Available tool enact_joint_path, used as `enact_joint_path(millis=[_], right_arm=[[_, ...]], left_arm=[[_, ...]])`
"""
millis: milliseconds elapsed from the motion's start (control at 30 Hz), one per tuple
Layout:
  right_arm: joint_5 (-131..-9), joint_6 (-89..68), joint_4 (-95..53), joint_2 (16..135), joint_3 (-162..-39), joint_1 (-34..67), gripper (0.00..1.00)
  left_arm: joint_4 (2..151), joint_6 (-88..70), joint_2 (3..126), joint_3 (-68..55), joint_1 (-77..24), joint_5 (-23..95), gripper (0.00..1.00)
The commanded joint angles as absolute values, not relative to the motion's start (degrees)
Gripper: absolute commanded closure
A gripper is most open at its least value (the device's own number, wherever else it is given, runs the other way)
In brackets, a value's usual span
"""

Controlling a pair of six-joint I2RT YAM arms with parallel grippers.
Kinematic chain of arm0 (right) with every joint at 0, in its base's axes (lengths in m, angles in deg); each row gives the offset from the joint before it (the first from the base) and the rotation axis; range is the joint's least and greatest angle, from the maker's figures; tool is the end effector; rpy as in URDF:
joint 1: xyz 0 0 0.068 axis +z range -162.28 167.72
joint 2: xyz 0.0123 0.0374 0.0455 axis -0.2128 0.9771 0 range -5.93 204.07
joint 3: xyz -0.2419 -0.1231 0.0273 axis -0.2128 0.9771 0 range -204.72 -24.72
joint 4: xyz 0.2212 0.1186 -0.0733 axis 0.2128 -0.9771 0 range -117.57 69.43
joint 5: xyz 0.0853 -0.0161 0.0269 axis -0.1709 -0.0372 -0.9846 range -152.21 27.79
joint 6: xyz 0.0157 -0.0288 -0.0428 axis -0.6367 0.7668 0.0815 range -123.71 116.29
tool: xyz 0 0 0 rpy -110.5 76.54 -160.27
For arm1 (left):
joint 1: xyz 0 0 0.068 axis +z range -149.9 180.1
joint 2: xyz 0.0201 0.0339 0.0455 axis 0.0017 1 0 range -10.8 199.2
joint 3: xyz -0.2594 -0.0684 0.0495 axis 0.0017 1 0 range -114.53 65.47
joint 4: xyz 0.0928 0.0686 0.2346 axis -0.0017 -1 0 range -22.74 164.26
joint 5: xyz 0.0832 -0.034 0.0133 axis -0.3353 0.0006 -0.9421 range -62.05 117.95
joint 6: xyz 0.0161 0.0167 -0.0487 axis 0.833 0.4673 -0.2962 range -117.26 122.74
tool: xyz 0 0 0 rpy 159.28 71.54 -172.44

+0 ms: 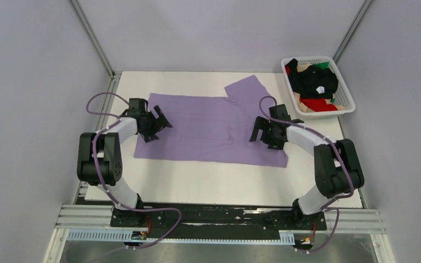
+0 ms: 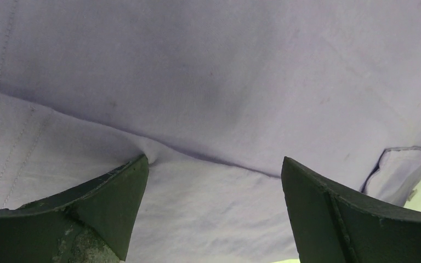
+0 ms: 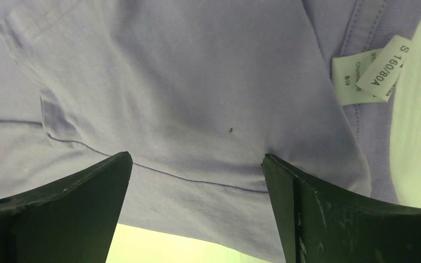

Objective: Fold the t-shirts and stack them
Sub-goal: Fold the flattened tshirt in 1/3 of the way

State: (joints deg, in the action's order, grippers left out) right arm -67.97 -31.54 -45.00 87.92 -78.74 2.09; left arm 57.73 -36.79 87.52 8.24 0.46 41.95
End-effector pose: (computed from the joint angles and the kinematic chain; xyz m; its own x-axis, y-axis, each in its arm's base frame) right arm 0.3011 0.0809 0.1675 -0.9066 0.2472 -0.3420 0.1516 0.9471 0.2828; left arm 0.3405 -0.0064 0.1672 -0.7299 -0.6222 -0.2830 -0.4424 0.7457 -0.4983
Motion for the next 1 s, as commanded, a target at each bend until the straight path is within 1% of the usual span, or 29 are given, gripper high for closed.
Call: enact_joint_path(millis=[0, 300, 467, 500, 733, 833, 967], right_arm=[[-64.17, -36.34, -54.83, 83.61, -71.34, 0.51, 0.00], [-62.54, -43.11, -61.78, 73.72, -61.89, -4.28, 0.00], [-62.26, -44.23, -62.95, 70.33, -60.71, -7.88, 0.00], [-60.50, -44.83, -63.51, 69.86, -60.75, -8.21, 0.00], [-56.81, -45.96, -64.36, 66.60, -60.99, -9.55, 0.00], [-54.86, -46.22, -64.93, 64.68, -61.39, -9.89, 0.00], [-54.64, -45.50, -64.84, 62.32, -62.85, -10.44, 0.00]], left_arm=[[49.12, -37.51, 82.64, 17.49, -3.61, 41.34, 0.00], [46.24, -42.86, 72.38, 27.21, -11.06, 39.98, 0.00], [45.85, -46.03, 68.67, 29.83, -15.05, 39.54, 0.00], [45.51, -46.57, 67.67, 30.04, -15.53, 39.46, 0.00], [42.22, -47.22, 61.07, 29.05, -15.98, 37.70, 0.00], [41.31, -46.07, 59.77, 25.72, -15.86, 36.39, 0.00], [39.16, -43.68, 61.29, 19.39, -15.71, 31.18, 0.00]])
